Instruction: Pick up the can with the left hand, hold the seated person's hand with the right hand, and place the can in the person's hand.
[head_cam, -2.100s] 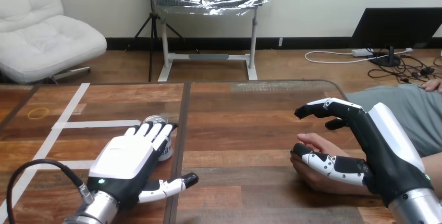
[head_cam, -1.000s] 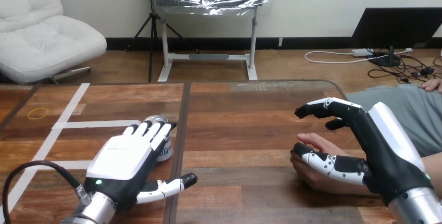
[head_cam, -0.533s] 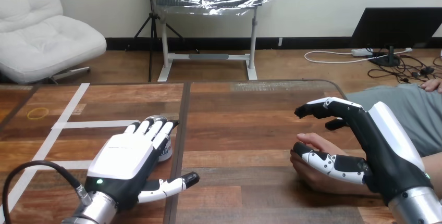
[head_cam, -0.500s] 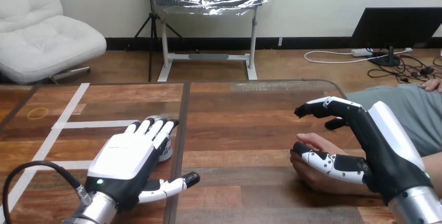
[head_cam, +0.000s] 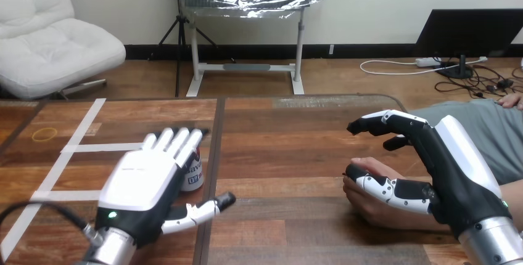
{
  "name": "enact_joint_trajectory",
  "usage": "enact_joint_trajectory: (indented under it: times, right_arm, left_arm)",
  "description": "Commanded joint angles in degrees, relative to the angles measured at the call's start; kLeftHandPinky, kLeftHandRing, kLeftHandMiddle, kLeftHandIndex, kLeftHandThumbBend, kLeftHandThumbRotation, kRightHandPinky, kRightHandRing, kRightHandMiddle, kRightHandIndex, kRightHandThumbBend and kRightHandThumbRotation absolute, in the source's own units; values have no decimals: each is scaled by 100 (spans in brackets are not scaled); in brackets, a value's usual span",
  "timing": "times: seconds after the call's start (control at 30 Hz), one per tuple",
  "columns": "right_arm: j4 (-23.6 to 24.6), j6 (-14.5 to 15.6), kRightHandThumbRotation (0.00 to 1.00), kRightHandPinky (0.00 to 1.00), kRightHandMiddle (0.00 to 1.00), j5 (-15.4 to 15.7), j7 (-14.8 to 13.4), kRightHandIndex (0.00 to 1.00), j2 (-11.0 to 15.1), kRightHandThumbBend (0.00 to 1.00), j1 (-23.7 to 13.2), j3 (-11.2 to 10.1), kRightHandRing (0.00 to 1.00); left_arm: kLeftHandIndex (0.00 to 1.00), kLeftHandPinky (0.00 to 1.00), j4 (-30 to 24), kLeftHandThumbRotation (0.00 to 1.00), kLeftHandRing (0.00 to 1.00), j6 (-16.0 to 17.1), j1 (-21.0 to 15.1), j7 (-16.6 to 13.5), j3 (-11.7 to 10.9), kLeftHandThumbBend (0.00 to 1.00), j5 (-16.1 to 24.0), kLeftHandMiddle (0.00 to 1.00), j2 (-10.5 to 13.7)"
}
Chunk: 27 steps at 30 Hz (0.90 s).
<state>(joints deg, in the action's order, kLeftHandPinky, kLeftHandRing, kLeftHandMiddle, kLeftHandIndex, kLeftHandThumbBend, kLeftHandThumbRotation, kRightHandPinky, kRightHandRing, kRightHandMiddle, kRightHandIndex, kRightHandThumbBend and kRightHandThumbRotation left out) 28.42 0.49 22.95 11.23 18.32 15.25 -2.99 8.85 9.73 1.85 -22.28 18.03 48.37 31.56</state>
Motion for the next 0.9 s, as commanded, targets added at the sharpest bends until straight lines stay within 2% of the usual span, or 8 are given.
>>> enact_joint_trajectory:
  times: [0.0,0.13,0.23,0.5,0.73,0.87]
  right_arm:
    - [154,-69,0,69,75,10,-35,67,107,56,-340,-60,77]
    - [159,-67,0,69,75,0,-33,68,101,56,-341,-59,77]
    - [148,-83,0,69,75,-20,-26,68,108,56,-345,-63,77]
    - [139,-91,0,70,76,-12,-33,68,105,56,-349,-55,78]
    - [149,-97,0,70,76,-17,-38,68,101,56,-328,-62,78]
    - [155,-89,0,70,77,-31,-34,68,95,56,-326,-64,78]
  left_arm:
    - [100,100,386,100,100,347,-487,-1033,-201,60,62,100,-221]
    - [100,100,578,100,100,500,-583,-1282,-168,60,41,100,-220]
    - [100,100,626,100,100,461,-621,-1324,-158,60,55,100,-235]
    - [100,100,870,100,100,648,-773,-1574,-173,59,-24,100,-294]
    - [100,100,953,100,100,656,-859,-1653,-212,60,-111,100,-383]
    - [100,100,987,100,100,784,-904,-1611,-290,61,-347,100,-468]
